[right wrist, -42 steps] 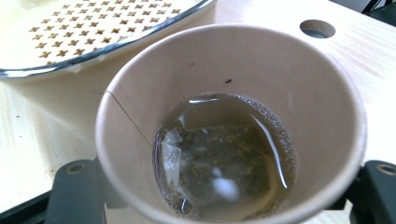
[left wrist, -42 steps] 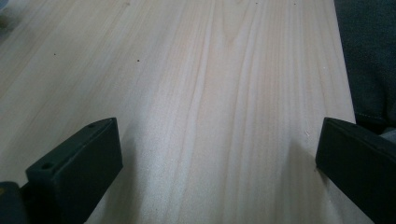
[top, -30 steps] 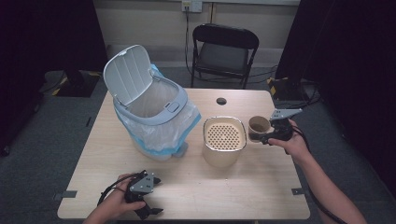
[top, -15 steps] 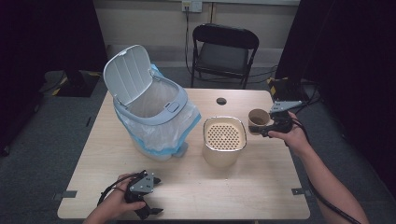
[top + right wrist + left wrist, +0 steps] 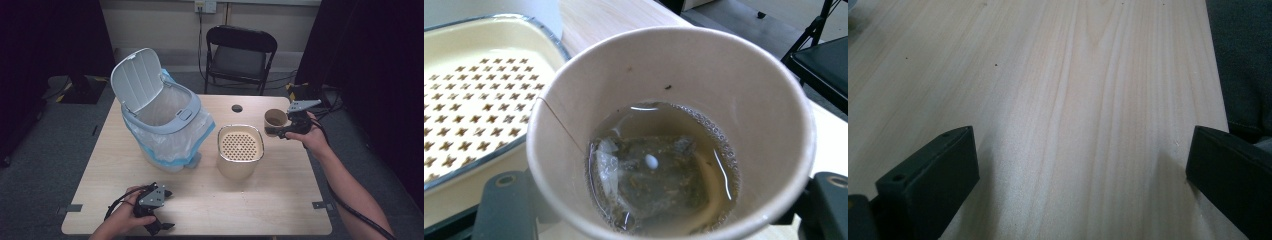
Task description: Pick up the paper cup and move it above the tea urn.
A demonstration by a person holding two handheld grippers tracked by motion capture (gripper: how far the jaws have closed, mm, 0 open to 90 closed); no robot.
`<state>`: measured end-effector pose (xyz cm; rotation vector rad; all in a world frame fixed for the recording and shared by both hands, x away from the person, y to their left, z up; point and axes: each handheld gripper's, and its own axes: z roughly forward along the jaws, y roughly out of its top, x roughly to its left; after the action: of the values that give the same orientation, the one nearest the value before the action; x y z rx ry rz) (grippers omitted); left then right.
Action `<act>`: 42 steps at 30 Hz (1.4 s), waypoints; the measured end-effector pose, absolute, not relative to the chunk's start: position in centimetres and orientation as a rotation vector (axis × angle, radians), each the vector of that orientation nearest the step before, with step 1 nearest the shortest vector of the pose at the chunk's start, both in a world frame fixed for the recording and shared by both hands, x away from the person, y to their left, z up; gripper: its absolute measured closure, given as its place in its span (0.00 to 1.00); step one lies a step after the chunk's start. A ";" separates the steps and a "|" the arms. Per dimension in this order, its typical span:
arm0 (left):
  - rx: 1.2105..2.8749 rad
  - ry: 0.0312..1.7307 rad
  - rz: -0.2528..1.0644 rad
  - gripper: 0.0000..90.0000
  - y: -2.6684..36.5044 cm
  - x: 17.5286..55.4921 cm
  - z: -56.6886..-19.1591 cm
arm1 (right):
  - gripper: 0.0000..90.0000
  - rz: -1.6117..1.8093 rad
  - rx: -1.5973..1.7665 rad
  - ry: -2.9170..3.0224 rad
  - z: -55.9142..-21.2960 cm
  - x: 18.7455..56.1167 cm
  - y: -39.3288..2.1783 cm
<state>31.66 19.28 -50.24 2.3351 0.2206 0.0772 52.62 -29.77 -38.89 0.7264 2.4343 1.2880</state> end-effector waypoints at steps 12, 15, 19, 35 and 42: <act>2.335 0.220 0.079 0.00 19.3 31.7 -50.2 | 0.29 1.291 0.691 2.395 -37.3 54.3 -28.3; 2.335 0.220 0.078 0.00 19.3 31.7 -50.2 | 0.29 1.286 0.666 2.385 -36.9 54.4 -27.8; 2.335 0.220 0.079 0.00 19.3 31.7 -50.2 | 0.29 1.283 0.620 2.374 -36.3 54.3 -26.9; 2.336 0.221 0.075 0.00 19.3 31.7 -50.2 | 0.30 1.132 0.335 2.274 -34.7 51.7 -24.3; 2.336 0.221 0.075 0.00 19.3 31.7 -50.2 | 0.30 1.022 0.151 2.198 -34.8 49.9 -23.2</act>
<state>31.67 19.29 -50.23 2.3365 0.2206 0.0750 49.91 -23.15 -34.79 0.1509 2.1980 1.0222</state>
